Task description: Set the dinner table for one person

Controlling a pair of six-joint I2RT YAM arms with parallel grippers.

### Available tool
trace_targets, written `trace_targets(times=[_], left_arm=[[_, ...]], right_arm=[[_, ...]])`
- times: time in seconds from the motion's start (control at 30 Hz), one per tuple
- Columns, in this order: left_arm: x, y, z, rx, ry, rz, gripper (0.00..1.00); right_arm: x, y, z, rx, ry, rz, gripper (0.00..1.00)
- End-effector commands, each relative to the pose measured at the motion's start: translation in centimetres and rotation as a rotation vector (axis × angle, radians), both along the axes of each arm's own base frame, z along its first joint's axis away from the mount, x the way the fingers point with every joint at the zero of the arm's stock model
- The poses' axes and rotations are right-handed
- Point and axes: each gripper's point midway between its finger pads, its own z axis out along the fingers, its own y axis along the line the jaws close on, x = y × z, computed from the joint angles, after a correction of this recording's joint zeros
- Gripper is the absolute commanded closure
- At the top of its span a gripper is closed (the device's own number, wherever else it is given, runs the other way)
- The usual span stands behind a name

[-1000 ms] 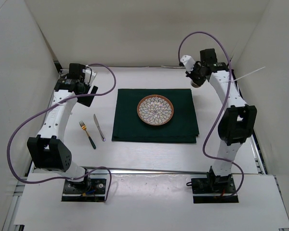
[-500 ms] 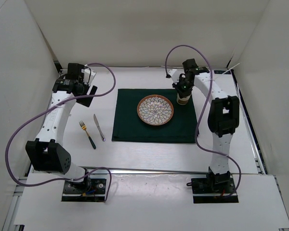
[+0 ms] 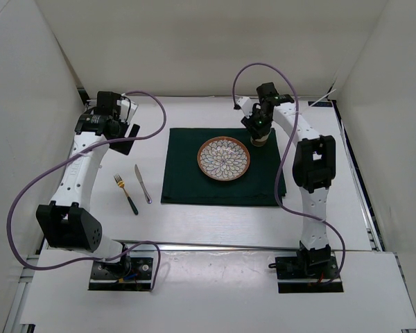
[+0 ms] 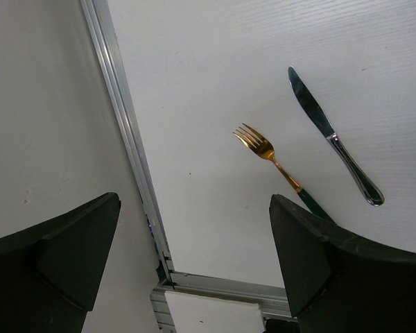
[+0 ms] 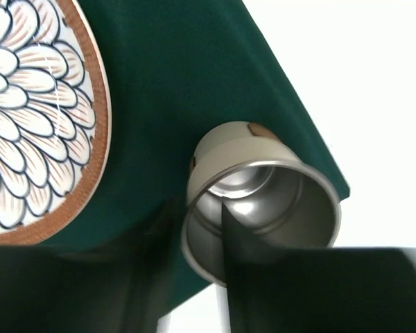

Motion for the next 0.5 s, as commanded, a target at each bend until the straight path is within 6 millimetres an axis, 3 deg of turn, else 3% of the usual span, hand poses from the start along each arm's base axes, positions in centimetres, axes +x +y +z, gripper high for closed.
trace_targets(times=[0.0,0.03,0.07,0.2,0.23,0.27,0.37,0.4,0.43,0.47], left_arm=[[-0.6,-0.2,1.3,-0.017,-0.037,0.003,0.00],[-0.6,-0.5,1.2,-0.038,-0.039,0.005,0.00],[-0.5,-0.9,1.1,-0.058,-0.040,0.003,0.00],[-1.8,-1.8,-0.4,-0.140,-0.015,0.052,0.00],[-2.1,-2.3,-0.6,-0.192,-0.024,0.094,0.00],[-2.4,-2.7,-0.6,-0.230,-0.034,0.117,0.00],[-3.8,-4.1,-2.1,-0.363,-0.014,0.243,0.00],[-4.4,-4.2,-2.6,-0.386,-0.008,0.282,0.00],[-5.6,-4.4,-4.0,-0.413,0.015,0.341,0.00],[-6.4,-4.4,-5.1,-0.420,0.046,0.376,0.00]], right_arm=[[0.8,0.1,0.9,0.006,-0.044,-0.001,0.58],[0.8,0.3,1.4,0.016,-0.050,0.004,0.44],[0.8,0.3,2.4,0.022,-0.071,0.004,0.37],[0.8,1.5,8.2,0.101,-0.167,-0.002,0.27],[0.5,1.5,11.2,0.130,-0.220,-0.020,0.17],[0.3,2.2,12.7,0.156,-0.258,-0.012,0.00],[-1.2,1.4,16.5,0.197,-0.314,-0.094,0.00],[-0.9,0.9,17.4,0.202,-0.353,-0.145,0.00],[-1.7,0.2,18.6,0.204,-0.372,-0.183,0.00],[-2.8,-0.2,17.6,0.187,-0.331,-0.185,0.00]])
